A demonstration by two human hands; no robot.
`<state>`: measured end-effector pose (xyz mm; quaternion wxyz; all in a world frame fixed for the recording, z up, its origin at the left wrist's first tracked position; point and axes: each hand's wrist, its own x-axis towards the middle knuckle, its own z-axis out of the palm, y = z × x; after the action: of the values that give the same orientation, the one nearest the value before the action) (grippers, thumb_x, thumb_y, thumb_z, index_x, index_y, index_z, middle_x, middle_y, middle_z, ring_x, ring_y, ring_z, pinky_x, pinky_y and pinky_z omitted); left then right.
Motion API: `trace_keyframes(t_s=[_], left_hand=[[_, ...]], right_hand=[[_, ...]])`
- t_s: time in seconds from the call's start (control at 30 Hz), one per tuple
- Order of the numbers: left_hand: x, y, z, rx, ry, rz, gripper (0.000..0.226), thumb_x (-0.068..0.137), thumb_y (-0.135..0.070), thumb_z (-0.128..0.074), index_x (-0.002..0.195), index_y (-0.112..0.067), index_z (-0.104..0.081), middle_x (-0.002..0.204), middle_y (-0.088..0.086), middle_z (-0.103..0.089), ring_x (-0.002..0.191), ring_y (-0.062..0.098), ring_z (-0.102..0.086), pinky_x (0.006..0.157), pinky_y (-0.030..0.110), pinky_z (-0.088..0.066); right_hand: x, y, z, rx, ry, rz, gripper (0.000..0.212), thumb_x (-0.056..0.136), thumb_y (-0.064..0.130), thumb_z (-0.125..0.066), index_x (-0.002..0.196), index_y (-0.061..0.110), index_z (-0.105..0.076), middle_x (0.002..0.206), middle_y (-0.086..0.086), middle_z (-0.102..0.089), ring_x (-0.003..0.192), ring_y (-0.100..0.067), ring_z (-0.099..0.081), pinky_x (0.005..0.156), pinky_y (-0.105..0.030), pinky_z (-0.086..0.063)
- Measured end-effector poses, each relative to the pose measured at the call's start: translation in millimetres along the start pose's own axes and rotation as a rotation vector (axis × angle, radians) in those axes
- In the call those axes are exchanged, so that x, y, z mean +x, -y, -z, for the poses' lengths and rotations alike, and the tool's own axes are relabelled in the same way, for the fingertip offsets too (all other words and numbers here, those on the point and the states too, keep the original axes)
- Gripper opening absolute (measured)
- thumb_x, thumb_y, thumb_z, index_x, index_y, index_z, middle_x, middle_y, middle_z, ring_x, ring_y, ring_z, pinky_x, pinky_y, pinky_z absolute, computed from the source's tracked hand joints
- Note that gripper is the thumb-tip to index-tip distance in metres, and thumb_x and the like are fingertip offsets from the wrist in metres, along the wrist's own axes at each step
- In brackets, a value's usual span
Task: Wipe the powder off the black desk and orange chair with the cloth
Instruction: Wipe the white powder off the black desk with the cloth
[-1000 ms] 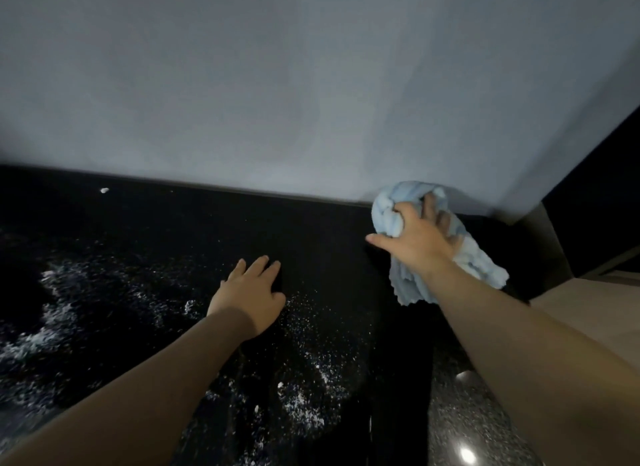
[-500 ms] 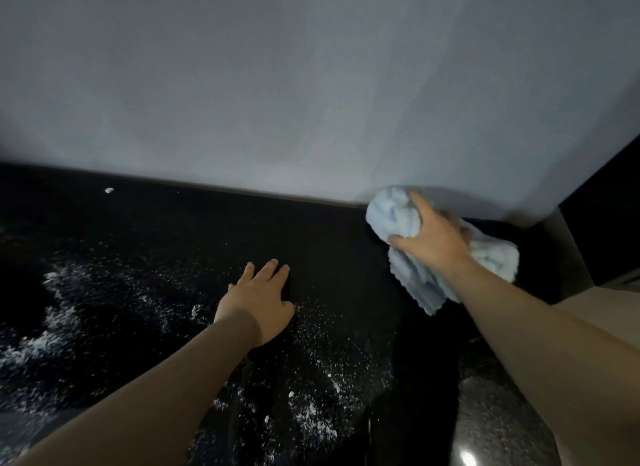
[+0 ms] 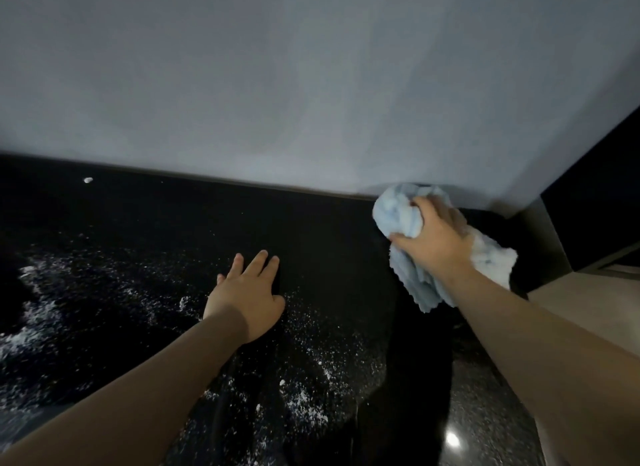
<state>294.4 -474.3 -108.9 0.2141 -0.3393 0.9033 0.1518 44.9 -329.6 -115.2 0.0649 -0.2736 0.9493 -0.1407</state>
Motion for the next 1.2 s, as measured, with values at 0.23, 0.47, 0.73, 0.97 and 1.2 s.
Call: trace_keyframes(t_s=[0.23,0.47,0.73,0.97,1.2], left_hand=[[-3.1,-2.0,-3.2,0.006,-0.016,-0.004,0.065,0.096,-0.037,-0.030,0.150,-0.024,0.003,0.158,-0.005,0.012,0.145,0.030,0.010,0.116,0.048,-0.007],[-2.4,0.6,-9.7,-0.061,-0.094,0.001,0.062,0.096,-0.035,-0.030,0.150,-0.025,-0.002,0.158,-0.006,0.006,0.145,0.029,0.009,0.116,0.048,-0.005],[-8.0,7.1,-22.8,-0.079,-0.178,-0.045,0.060,0.095,-0.031,-0.029,0.150,-0.027,-0.005,0.159,-0.007,0.002,0.145,0.025,0.009,0.116,0.046,0.000],[-36.0,8.5,-35.9,-0.101,-0.157,-0.076,0.058,0.096,-0.030,-0.027,0.150,-0.028,-0.005,0.158,-0.009,0.003,0.145,0.018,0.010,0.116,0.044,0.003],[-72.8,15.6,-49.5,-0.120,-0.140,-0.111,0.056,0.097,-0.026,-0.028,0.150,-0.030,-0.008,0.158,-0.012,0.000,0.145,0.011,0.008,0.117,0.040,0.002]], right_hand=[[-93.9,30.7,-13.3,0.328,0.194,0.477,0.026,0.068,0.031,-0.052,0.089,0.017,-0.057,0.084,-0.009,-0.062,0.079,-0.032,-0.063,0.076,-0.040,-0.053],[-29.3,17.1,2.7,0.021,0.039,0.059,0.074,0.077,0.037,-0.068,0.138,0.044,-0.027,0.150,0.002,-0.027,0.135,-0.034,-0.024,0.105,-0.053,-0.027],[-143.5,32.6,-26.8,0.062,-0.119,0.701,0.027,0.066,0.050,-0.058,0.087,0.033,-0.056,0.103,0.000,-0.065,0.097,-0.034,-0.061,0.075,-0.048,-0.047],[-102.9,37.1,-14.0,0.047,-0.213,0.177,0.017,0.065,0.027,-0.070,0.080,0.019,-0.068,0.090,-0.010,-0.067,0.087,-0.037,-0.058,0.068,-0.041,-0.046],[-158.0,29.8,-18.9,0.178,0.055,0.393,0.011,0.066,0.035,-0.055,0.067,0.024,-0.058,0.077,-0.002,-0.063,0.077,-0.028,-0.060,0.071,-0.041,-0.049]])
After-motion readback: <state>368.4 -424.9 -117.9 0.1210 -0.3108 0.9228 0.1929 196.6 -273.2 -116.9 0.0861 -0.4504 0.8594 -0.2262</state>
